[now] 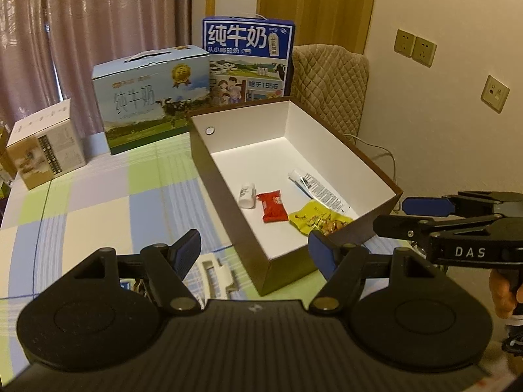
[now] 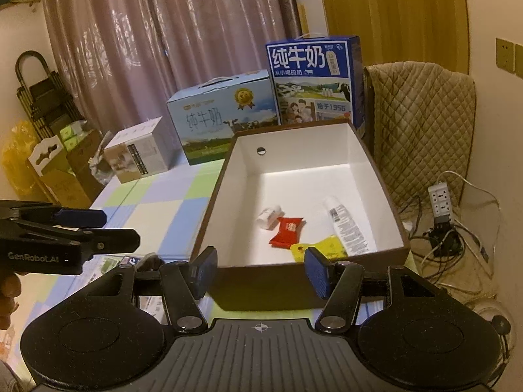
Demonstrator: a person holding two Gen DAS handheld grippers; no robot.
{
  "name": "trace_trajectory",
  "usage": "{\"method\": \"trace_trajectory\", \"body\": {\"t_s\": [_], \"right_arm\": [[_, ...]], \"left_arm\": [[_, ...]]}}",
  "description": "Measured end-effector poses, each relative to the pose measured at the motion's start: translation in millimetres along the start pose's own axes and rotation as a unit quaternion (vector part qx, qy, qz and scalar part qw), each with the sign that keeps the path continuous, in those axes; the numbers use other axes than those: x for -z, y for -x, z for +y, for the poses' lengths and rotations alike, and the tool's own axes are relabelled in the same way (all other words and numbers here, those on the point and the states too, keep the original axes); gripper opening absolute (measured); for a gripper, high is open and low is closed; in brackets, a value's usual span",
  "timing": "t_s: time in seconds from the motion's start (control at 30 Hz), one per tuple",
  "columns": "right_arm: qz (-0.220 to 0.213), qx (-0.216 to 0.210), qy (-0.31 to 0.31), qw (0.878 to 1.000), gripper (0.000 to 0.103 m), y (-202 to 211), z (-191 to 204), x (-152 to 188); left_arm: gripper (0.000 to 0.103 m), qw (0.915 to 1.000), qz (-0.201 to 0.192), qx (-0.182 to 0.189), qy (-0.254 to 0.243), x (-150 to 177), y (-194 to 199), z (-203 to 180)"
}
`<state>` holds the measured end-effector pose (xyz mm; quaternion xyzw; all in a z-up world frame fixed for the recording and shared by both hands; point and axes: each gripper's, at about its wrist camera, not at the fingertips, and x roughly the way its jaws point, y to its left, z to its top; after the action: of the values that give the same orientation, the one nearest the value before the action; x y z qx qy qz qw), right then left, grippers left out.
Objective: Organize objects
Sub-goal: 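Lift both tools out of the box and move back over the table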
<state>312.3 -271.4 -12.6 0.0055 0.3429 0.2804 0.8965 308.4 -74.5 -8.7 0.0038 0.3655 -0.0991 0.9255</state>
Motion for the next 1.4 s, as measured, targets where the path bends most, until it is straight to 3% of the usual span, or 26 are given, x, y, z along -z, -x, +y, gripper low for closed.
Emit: {"method": "trace_trajectory", "body": {"t_s": [0.17,0.5,0.93,1.3,1.4], "right_arm": [[0.003,-0.008,-0.007,1.0,0.056,1.2,18.0,9.6],[0.027,-0.065,-0.023,0.997,0.056,-21.3,56.9,19.3],[0.077,-0.081,0.01,0.994,0.056,-66.0,101.6,25.6],[0.141,-0.074,0.029,0.987,0.056,-129.8,119.1,77.0],[0.137,-0.076,0.013,0.988,0.056,-137.2,117.6,78.1]], "left_arm": [[0.071,0.9999,-0.005,-0.009,0.009,15.6,17.9,13.2],[0.071,0.9982,0.011,-0.045,0.037,47.7,33.9,61.5],[0.075,0.9933,0.022,-0.08,0.08,79.6,37.2,118.0],[0.075,0.9877,0.049,-0.09,0.119,105.1,18.8,153.3],[0.074,0.9863,0.051,-0.093,0.126,107.6,15.6,159.9]]}}
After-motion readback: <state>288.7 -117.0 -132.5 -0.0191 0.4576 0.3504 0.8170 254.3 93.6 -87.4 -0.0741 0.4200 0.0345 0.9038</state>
